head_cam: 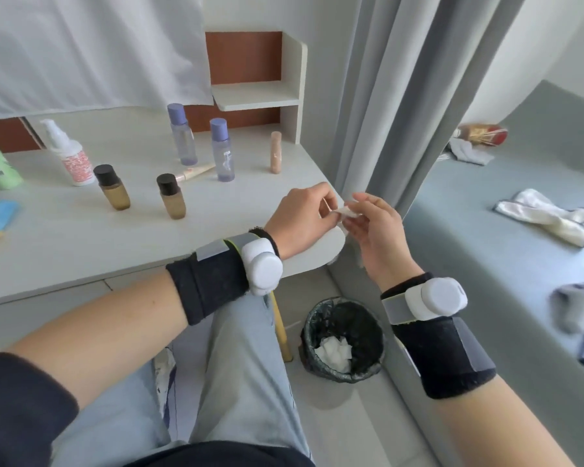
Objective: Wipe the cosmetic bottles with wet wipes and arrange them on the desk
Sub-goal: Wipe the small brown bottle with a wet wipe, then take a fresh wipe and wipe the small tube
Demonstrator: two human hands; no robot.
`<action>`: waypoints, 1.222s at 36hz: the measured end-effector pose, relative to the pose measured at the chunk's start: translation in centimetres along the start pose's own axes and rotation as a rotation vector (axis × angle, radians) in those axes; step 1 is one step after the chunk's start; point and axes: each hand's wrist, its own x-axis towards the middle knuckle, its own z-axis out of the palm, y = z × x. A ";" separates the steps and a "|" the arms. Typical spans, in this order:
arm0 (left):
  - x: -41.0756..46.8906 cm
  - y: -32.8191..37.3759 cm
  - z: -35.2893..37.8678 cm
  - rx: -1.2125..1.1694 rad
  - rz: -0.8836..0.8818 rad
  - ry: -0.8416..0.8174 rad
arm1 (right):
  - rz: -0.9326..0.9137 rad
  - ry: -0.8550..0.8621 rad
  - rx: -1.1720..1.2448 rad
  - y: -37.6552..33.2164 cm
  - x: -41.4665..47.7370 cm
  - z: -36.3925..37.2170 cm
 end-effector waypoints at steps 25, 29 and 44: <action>-1.0 -0.1 6.6 -0.278 -0.219 -0.323 | 0.171 0.373 -0.324 3.9 0.6 -8.3; -1.0 -0.3 5.9 -0.278 -0.195 -0.310 | 0.099 0.390 -0.323 3.5 0.9 -7.0; -2.2 -1.9 -2.8 -0.350 -0.133 0.100 | -0.304 0.140 -0.408 2.0 0.5 5.3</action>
